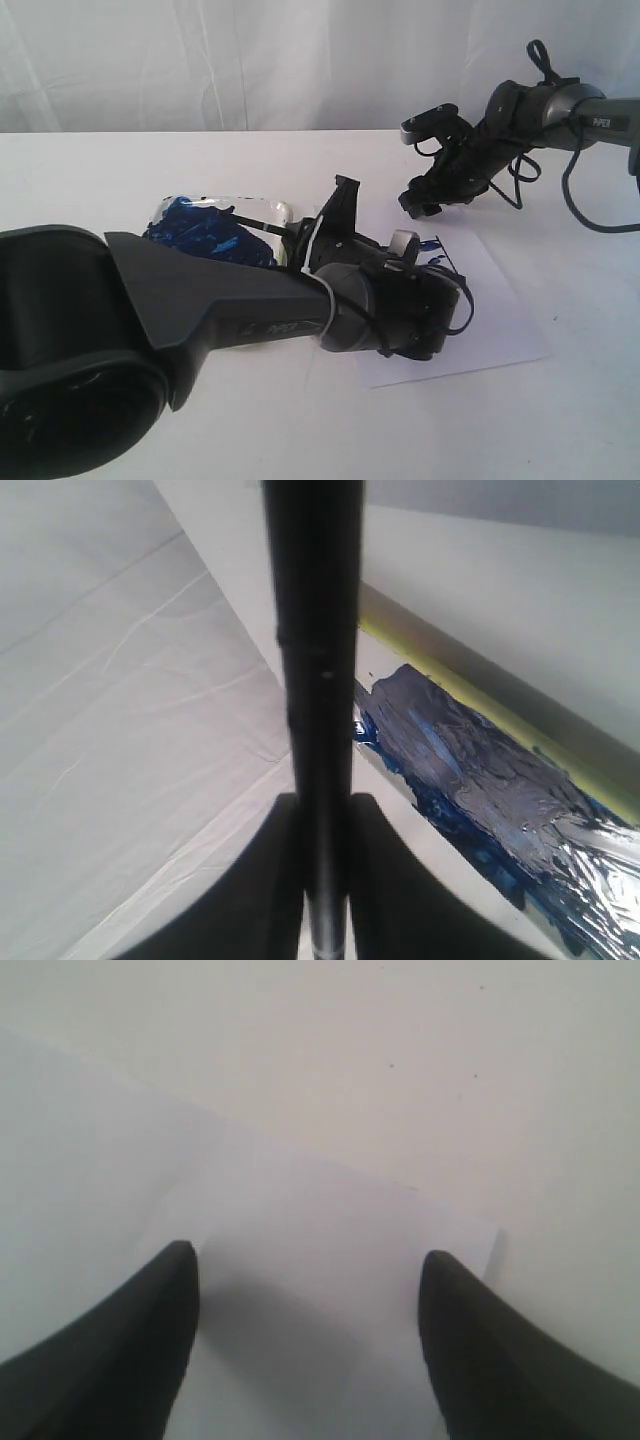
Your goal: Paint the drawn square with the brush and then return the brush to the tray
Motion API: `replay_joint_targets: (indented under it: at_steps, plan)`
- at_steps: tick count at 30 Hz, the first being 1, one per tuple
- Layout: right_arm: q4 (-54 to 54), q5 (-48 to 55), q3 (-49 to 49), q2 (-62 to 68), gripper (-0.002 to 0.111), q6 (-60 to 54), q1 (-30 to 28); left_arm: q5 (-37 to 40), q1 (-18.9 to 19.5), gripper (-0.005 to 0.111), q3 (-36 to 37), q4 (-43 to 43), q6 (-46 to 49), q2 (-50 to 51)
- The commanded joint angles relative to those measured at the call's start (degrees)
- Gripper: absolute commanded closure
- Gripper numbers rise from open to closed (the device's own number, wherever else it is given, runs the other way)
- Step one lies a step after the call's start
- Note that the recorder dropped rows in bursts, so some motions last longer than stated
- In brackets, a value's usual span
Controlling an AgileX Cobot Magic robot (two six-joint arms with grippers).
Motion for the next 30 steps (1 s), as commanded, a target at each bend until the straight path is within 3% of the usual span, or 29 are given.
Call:
replay_joint_targets:
  at_steps: [1, 30]
  plan:
    - [-4.11, 3.85, 1.22, 2.46, 0.048, -0.91, -0.04, 5.81, 0.46, 0.107, -0.26, 1.63, -0.67, 0.42]
    - [-4.11, 3.85, 1.22, 2.46, 0.048, -0.91, -0.04, 5.81, 2.35, 0.107, -0.26, 2.72, -2.87, 0.52]
